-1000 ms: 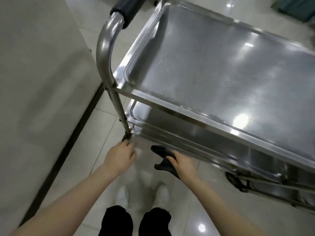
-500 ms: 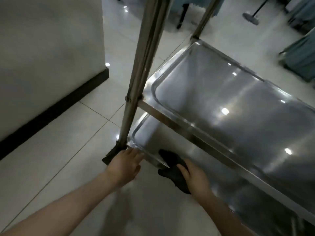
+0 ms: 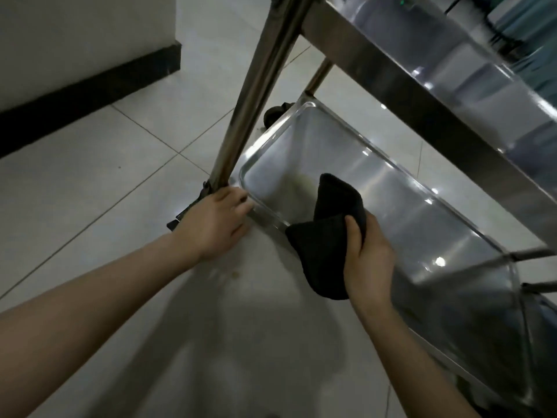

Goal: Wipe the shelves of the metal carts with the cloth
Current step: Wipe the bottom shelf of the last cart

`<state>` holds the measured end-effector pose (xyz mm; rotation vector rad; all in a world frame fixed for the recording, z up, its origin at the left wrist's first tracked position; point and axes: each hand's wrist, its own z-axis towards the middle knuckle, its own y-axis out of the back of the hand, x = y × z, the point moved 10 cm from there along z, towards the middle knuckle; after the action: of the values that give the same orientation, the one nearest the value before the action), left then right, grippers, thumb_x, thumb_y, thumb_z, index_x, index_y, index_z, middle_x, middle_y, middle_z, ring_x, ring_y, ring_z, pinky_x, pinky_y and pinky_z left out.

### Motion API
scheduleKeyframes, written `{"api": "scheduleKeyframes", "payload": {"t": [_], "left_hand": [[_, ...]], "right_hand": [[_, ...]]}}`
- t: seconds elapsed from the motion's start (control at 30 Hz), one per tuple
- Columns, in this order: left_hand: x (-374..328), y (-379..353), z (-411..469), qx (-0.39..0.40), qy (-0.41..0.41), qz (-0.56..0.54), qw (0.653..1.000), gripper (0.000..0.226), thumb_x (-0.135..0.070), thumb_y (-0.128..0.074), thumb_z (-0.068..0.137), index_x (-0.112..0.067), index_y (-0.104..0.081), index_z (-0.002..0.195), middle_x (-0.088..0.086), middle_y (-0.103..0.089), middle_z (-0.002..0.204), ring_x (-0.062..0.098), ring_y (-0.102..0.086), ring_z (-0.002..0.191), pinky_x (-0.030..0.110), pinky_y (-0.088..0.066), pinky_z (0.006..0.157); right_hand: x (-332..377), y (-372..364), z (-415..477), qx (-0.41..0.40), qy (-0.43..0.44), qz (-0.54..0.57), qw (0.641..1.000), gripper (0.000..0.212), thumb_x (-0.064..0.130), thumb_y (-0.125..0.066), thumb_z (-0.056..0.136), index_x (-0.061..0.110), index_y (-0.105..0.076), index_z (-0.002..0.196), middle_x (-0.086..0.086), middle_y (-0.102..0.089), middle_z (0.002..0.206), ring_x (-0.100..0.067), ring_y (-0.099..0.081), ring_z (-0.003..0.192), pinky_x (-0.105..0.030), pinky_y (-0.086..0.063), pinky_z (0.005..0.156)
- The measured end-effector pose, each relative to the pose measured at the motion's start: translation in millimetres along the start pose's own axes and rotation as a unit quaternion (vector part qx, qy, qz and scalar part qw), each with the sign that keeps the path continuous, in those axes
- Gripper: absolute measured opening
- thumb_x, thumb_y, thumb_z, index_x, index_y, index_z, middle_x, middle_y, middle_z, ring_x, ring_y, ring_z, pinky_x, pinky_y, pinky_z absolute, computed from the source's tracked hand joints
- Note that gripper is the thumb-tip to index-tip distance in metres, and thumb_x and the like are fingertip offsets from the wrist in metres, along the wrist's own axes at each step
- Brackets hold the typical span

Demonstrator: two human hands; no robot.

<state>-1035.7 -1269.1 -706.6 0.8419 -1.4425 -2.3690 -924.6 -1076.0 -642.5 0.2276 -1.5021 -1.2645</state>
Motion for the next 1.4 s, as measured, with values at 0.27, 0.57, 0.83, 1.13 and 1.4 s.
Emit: {"api": "scheduleKeyframes", "payload": {"t": [0.27,0.57,0.83,1.13,1.4], "left_hand": [[4.9,-5.1,0.2,-0.023,-0.003,-0.015,1.0,0.025,-0.012,-0.061,0.089,-0.002,-0.067,0.111,0.015,-0.064,0.115,0.033,-0.062,0.105,0.046,-0.05,0.093],[14.9,-13.1,-9.2,-0.047,0.011,-0.024,0.999,0.034,-0.017,-0.048,0.092,-0.008,-0.067,0.118,0.008,-0.065,0.123,0.026,-0.061,0.115,0.041,-0.046,0.102],[15.1,-26.2,-9.7,-0.049,0.011,-0.024,0.998,0.038,-0.022,-0.042,0.094,-0.009,-0.066,0.122,0.008,-0.063,0.126,0.026,-0.057,0.121,0.044,-0.046,0.105],[29.5,-30.8,-17.5,-0.05,0.021,-0.04,0.998,0.04,-0.023,-0.043,0.092,-0.014,-0.064,0.125,0.004,-0.061,0.131,0.023,-0.055,0.126,0.04,-0.04,0.108],[32.4,-33.9,-22.8,-0.077,0.015,-0.057,0.995,0.04,-0.018,-0.047,0.089,-0.011,-0.065,0.124,0.004,-0.06,0.133,0.02,-0.053,0.127,0.039,-0.04,0.108]], "right_hand": [[30.4,-60.4,3.7,0.084,0.138,-0.194,0.968,0.031,0.028,-0.052,0.097,0.032,-0.055,0.128,-0.006,-0.069,0.111,-0.029,-0.064,0.099,-0.042,-0.051,0.082],[-7.7,-151.7,2.9,0.229,0.135,-0.194,0.944,0.06,0.046,-0.025,0.105,0.022,-0.007,0.156,0.004,-0.004,0.164,-0.012,-0.001,0.15,-0.03,0.0,0.12],[-50.8,-154.0,140.5,0.19,0.046,-0.265,0.944,0.065,0.047,-0.025,0.105,0.014,-0.004,0.157,-0.005,-0.001,0.165,-0.022,-0.002,0.151,-0.037,-0.002,0.122],[-18.7,-167.4,47.3,0.193,0.207,-0.243,0.928,0.074,0.078,-0.01,0.091,0.041,0.004,0.154,0.018,0.013,0.161,-0.009,0.017,0.148,-0.055,0.017,0.112],[-8.0,-211.5,176.5,0.197,0.113,-0.269,0.936,0.087,0.067,-0.041,0.092,0.03,0.006,0.155,0.011,0.012,0.163,-0.017,0.011,0.15,-0.069,0.002,0.113]]}}
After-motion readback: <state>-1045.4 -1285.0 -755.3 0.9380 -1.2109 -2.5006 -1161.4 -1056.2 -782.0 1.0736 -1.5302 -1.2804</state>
